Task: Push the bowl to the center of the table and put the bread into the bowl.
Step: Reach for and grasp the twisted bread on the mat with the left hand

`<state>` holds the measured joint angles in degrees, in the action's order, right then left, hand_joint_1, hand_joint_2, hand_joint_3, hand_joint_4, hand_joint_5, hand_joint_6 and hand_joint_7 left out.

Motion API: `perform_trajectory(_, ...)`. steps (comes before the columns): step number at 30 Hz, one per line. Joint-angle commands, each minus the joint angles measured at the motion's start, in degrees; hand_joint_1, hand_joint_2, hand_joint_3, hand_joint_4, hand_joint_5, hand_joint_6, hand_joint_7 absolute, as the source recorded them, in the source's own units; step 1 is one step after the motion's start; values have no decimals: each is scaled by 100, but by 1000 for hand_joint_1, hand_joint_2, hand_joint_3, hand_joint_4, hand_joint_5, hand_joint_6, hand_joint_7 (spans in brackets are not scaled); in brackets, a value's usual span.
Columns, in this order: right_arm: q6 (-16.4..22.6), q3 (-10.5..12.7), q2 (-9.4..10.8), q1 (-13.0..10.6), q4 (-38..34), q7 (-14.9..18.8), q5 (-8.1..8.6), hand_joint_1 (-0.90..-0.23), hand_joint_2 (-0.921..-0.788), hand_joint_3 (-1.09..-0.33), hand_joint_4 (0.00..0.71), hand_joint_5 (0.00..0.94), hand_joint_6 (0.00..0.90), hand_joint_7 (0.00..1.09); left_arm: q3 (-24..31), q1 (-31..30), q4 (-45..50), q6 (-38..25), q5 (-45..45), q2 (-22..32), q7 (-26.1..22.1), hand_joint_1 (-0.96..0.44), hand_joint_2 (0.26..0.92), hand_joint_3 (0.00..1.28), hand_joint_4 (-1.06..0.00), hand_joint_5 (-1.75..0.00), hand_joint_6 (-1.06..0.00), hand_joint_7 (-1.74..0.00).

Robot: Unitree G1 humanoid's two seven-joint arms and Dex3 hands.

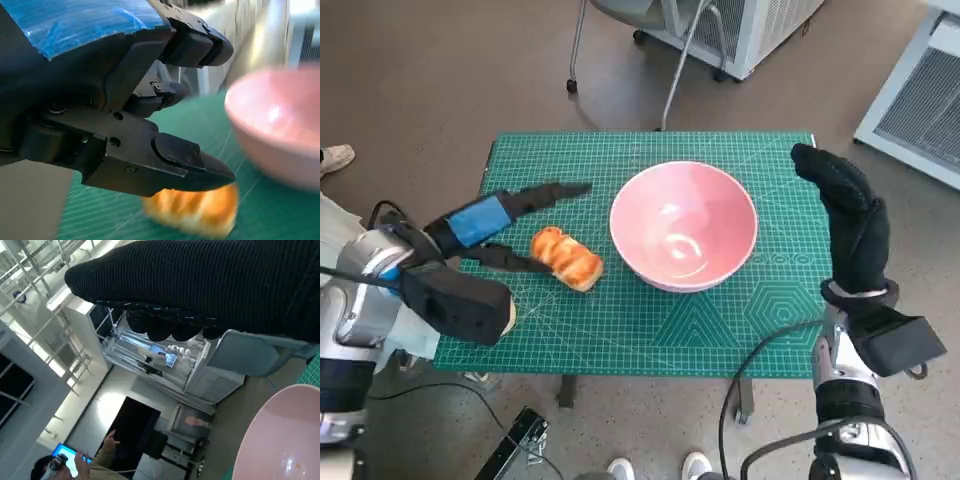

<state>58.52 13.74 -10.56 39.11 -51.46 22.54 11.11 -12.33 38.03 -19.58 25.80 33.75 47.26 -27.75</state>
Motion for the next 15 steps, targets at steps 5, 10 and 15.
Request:
perform_trajectory(5,-158,-4,-4,-78,6,-36,104,-654,-921,-742,388,17,160,650,-287,266,-232,-9,333,39,-124,-3,791,0,-96,0,-262,-41)
perform_trajectory(10,-158,-10,17,-93,28,-56,110,-659,-921,-741,390,16,162,648,-387,303,-378,-32,403,-3,-110,-8,784,0,-105,-5,-269,-35)
perform_trajectory(15,-162,-6,21,-86,-3,-56,119,-659,-921,-738,390,15,164,646,-488,314,-439,-148,520,-47,-154,-9,782,0,-115,-7,-273,-28)
